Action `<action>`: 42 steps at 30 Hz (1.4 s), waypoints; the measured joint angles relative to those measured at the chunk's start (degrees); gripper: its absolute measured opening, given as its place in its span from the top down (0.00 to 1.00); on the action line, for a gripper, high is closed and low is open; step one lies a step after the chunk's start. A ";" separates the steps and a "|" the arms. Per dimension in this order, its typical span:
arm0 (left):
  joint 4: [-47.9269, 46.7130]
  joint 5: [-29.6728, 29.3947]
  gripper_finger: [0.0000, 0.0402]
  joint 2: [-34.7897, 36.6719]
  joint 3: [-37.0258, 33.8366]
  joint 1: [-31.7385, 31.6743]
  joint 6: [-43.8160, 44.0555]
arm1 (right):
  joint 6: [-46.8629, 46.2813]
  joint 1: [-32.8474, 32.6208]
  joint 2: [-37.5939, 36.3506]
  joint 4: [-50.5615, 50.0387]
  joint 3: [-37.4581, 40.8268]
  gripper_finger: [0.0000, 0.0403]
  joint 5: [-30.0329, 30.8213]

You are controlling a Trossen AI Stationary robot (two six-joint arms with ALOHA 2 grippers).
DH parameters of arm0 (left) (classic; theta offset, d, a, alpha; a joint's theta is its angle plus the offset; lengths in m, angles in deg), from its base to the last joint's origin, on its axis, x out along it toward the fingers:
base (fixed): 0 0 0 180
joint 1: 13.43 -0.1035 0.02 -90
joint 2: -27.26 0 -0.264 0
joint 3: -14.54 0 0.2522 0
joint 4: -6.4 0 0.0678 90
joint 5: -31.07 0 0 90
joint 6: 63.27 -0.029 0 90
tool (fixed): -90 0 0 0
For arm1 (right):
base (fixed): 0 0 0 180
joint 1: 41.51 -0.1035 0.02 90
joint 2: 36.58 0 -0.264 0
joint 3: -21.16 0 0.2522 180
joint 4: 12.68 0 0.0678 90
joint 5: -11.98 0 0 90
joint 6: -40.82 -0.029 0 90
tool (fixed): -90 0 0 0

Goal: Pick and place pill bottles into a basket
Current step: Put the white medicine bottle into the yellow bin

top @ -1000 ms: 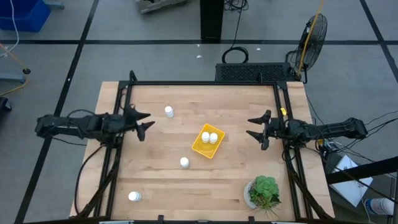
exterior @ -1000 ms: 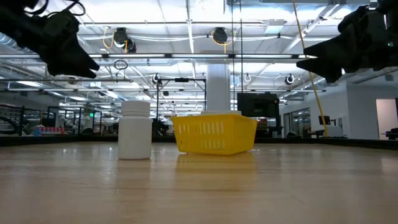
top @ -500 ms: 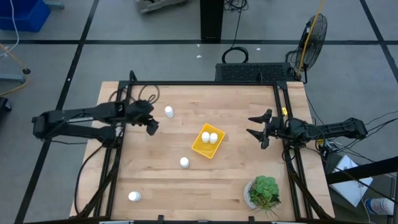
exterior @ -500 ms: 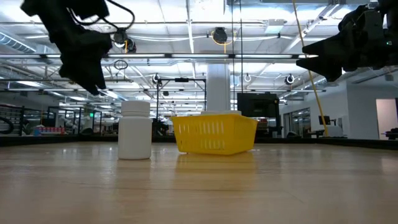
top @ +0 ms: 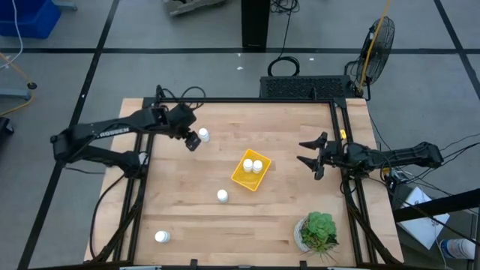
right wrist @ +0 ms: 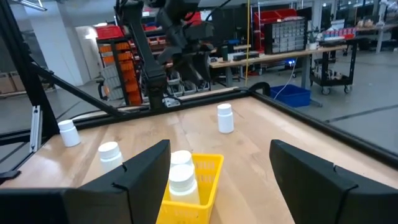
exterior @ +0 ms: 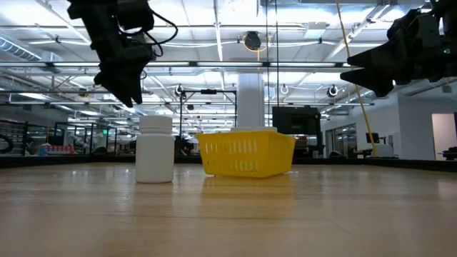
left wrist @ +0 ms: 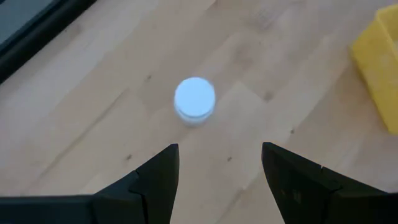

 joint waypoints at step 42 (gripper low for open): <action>-11.22 3.00 0.13 -30.26 18.41 -5.22 -12.20 | -0.86 -0.01 0.02 -0.16 0.00 0.34 -0.12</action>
